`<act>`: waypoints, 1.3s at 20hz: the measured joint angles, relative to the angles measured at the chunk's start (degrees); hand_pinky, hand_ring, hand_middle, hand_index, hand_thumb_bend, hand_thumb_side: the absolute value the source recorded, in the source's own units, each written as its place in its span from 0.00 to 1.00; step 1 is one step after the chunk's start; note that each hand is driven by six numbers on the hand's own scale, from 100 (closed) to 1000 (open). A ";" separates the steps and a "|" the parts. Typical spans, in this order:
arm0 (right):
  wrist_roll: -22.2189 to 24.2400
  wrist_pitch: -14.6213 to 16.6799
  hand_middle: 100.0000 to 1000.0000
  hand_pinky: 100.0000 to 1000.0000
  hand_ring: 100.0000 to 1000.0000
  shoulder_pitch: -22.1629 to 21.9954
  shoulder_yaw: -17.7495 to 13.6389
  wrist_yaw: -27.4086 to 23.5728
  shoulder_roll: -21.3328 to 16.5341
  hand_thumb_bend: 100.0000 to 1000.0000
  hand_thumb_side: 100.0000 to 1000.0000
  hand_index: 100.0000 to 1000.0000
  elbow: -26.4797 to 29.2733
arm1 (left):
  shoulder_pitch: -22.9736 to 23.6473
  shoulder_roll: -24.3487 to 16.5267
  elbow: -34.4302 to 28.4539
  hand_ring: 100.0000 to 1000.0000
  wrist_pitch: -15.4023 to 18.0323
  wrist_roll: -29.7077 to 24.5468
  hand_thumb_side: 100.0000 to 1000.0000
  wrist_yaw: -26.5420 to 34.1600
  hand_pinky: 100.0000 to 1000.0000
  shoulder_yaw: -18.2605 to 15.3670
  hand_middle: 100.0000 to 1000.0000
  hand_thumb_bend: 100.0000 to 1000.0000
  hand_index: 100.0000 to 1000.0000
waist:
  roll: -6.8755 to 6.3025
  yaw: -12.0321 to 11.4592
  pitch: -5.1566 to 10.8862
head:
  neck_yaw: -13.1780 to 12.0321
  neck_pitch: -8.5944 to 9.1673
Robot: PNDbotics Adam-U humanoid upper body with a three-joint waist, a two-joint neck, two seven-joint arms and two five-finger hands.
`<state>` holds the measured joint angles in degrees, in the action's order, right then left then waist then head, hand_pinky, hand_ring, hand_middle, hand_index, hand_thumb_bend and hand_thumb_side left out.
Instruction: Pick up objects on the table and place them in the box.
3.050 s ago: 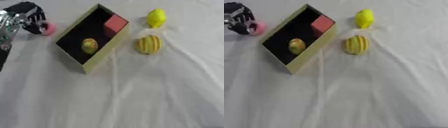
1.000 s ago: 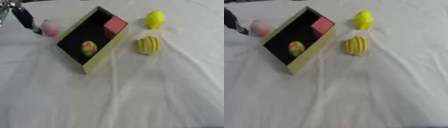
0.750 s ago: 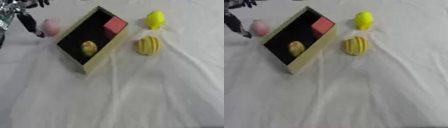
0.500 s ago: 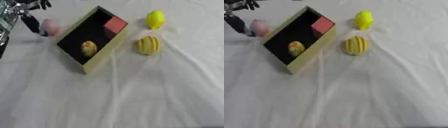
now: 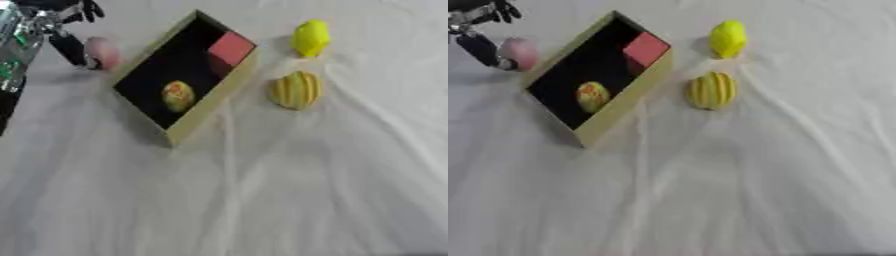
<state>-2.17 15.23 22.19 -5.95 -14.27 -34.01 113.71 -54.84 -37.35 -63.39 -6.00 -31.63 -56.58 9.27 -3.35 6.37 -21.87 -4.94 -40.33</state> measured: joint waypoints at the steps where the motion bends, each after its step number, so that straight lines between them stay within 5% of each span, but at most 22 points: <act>1: 0.02 0.00 0.61 0.90 0.82 0.00 0.00 -0.01 0.01 0.00 0.65 0.86 0.00 | -0.08 0.20 0.61 0.80 0.05 -0.05 0.00 -0.55 0.77 0.00 0.73 0.55 0.87 | 0.03 0.02 -0.02 | -0.02 0.00; 9: 0.06 0.00 0.61 0.90 0.82 0.00 0.01 -0.04 0.21 0.00 0.65 0.86 0.00 | -0.77 1.31 4.11 0.78 0.70 0.50 0.00 -2.82 0.75 -0.37 0.71 0.50 0.85 | 0.31 0.05 -0.27 | -0.15 0.01; 16: 0.25 -0.02 0.61 0.90 0.82 -0.01 0.06 -0.05 0.44 0.00 0.65 0.86 0.00 | -1.17 2.09 5.82 0.73 0.30 1.90 0.00 -3.27 0.70 -0.72 0.65 0.34 0.79 | 0.34 0.01 -0.30 | -0.32 0.01; 26: 0.62 -0.18 0.61 0.91 0.83 -0.09 0.35 -0.05 0.45 0.00 0.65 0.86 0.00 | -2.02 2.13 6.92 0.66 0.49 -0.63 0.00 -3.31 0.64 -0.83 0.57 0.33 0.71 | 0.37 -0.14 -0.30 | -0.49 0.01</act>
<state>-1.56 15.05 22.10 -5.60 -14.32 -33.56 113.71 -56.85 -35.22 -56.47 -5.50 -32.26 -59.89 8.44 -2.98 6.23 -22.18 -5.44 -40.32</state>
